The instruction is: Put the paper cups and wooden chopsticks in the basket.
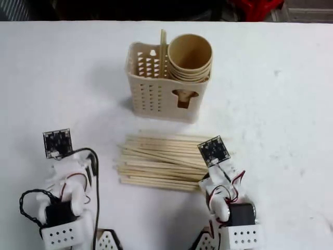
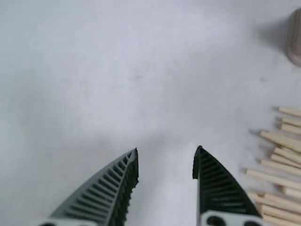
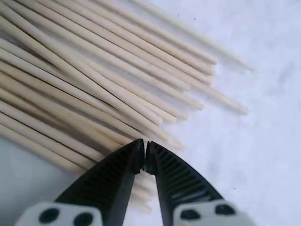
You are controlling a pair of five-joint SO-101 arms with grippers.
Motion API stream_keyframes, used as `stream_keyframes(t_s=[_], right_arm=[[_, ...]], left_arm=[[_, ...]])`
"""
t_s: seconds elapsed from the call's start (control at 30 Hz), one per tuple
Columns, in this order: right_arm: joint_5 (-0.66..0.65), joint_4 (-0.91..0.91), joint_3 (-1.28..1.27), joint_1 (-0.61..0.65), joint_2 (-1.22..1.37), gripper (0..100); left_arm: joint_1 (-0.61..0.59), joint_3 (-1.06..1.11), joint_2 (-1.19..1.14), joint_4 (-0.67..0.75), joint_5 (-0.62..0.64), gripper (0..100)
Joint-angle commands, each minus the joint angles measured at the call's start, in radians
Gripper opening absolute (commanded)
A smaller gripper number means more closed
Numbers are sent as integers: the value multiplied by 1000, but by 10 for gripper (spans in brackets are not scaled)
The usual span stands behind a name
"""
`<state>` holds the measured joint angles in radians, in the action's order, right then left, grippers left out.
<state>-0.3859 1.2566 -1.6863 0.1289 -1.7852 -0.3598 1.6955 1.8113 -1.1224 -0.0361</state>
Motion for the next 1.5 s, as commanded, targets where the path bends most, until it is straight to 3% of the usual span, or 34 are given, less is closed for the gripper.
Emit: stream_keyframes(t_s=[0.0, 0.2, 1.47], right_arm=[[-9, 12, -5, -12, -15, 19], [-9, 12, -5, -12, -15, 19], [-9, 12, -5, -12, -15, 19]], left_arm=[[-10, -2, 7, -75, 5, 201], [-10, -2, 7, -147, 5, 200], [-10, -2, 7, -157, 6, 200]])
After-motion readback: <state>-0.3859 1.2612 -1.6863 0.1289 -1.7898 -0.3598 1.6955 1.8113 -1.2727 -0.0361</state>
